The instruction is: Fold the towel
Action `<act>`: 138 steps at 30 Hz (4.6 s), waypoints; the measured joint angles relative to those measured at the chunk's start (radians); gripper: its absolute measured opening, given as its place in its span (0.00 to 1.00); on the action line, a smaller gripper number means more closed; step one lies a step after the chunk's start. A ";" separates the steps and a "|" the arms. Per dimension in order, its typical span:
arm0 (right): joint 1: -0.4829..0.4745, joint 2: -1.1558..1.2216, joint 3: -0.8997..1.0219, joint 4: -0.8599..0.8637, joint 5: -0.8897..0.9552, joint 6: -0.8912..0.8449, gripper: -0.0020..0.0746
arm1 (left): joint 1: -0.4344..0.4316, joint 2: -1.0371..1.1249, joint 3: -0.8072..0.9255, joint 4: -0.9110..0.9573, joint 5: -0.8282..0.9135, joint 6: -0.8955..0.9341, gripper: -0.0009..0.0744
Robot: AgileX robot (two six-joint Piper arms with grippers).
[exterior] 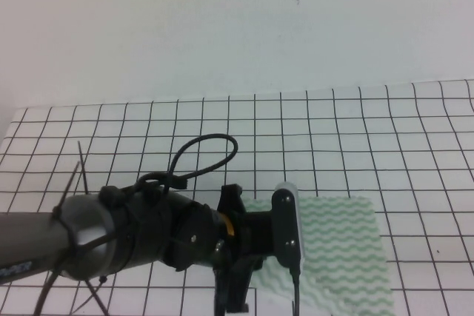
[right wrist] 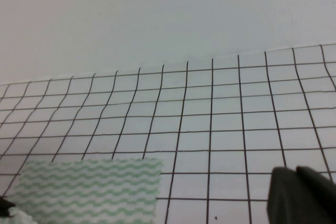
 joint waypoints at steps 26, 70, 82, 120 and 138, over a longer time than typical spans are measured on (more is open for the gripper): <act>0.000 0.000 0.000 -0.009 0.000 -0.005 0.02 | 0.163 0.184 -0.160 -0.022 -0.069 -0.229 0.01; 0.000 0.112 -0.020 0.284 0.126 -0.052 0.02 | 0.170 -0.016 -0.160 -0.065 -0.101 -0.269 0.17; 0.000 0.699 -0.267 0.462 0.363 -0.364 0.03 | 0.170 -0.021 -0.160 -0.183 0.058 -0.324 0.01; 0.209 1.706 -0.841 0.268 0.261 -0.414 0.50 | 0.259 -0.834 -0.158 -0.243 0.319 -0.402 0.01; 0.230 1.784 -0.850 0.284 0.289 -0.368 0.43 | 0.259 -0.831 -0.158 -0.219 0.429 -0.404 0.01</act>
